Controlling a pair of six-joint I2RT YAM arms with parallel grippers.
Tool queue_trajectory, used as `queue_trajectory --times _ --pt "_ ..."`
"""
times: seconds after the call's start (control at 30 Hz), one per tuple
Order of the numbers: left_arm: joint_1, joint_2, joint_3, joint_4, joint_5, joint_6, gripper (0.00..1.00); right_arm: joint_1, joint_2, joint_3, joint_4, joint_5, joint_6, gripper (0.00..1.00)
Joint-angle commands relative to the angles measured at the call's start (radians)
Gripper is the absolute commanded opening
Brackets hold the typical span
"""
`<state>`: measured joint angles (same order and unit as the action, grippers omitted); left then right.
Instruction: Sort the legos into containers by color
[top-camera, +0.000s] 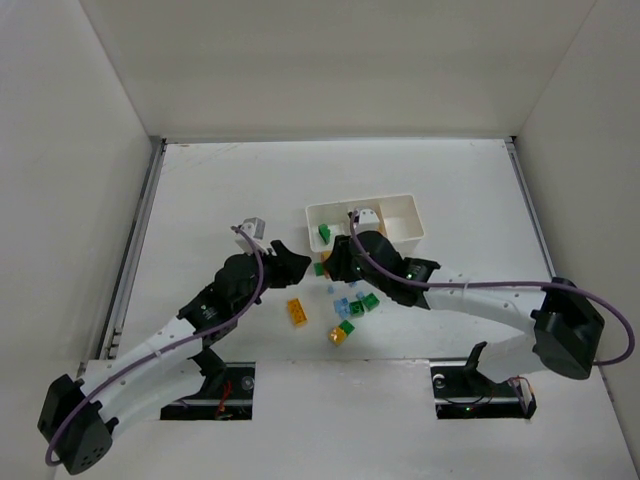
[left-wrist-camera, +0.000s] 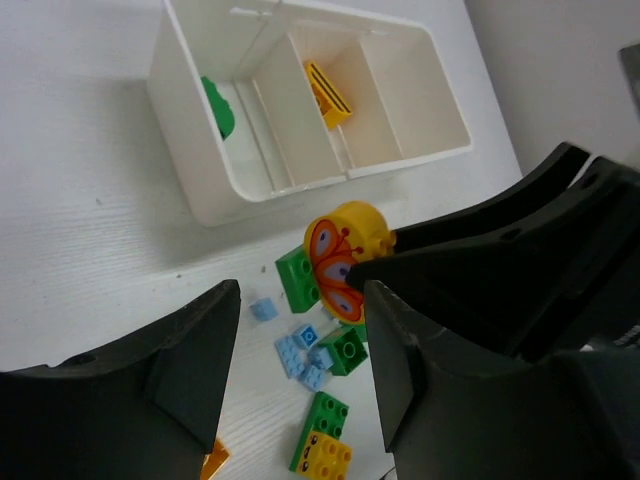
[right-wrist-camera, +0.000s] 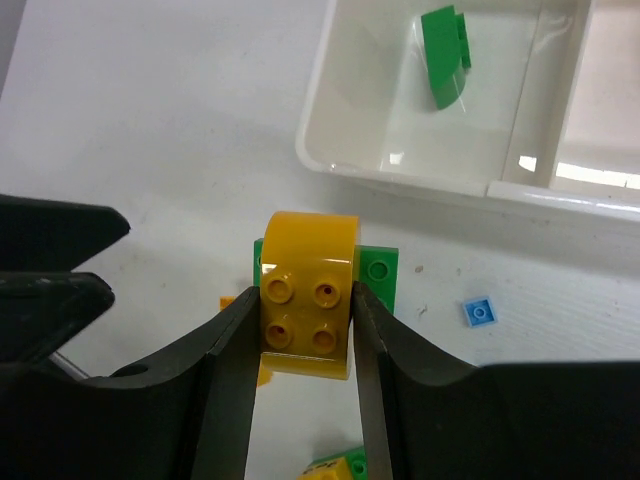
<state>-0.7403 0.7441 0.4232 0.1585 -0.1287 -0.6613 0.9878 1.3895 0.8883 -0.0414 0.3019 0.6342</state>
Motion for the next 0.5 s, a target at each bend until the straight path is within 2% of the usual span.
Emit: queue_trajectory --times 0.0,0.17,0.47 --pt "-0.012 0.024 0.003 0.119 0.038 -0.038 0.49 -0.007 -0.041 -0.023 0.101 -0.056 0.027 0.23" --pt "-0.050 0.110 0.012 0.188 0.038 -0.032 0.44 -0.011 -0.056 -0.046 0.133 -0.073 0.033 0.23" --pt "-0.055 0.187 0.029 0.230 0.034 -0.032 0.34 -0.028 -0.124 -0.100 0.175 -0.073 0.045 0.23"
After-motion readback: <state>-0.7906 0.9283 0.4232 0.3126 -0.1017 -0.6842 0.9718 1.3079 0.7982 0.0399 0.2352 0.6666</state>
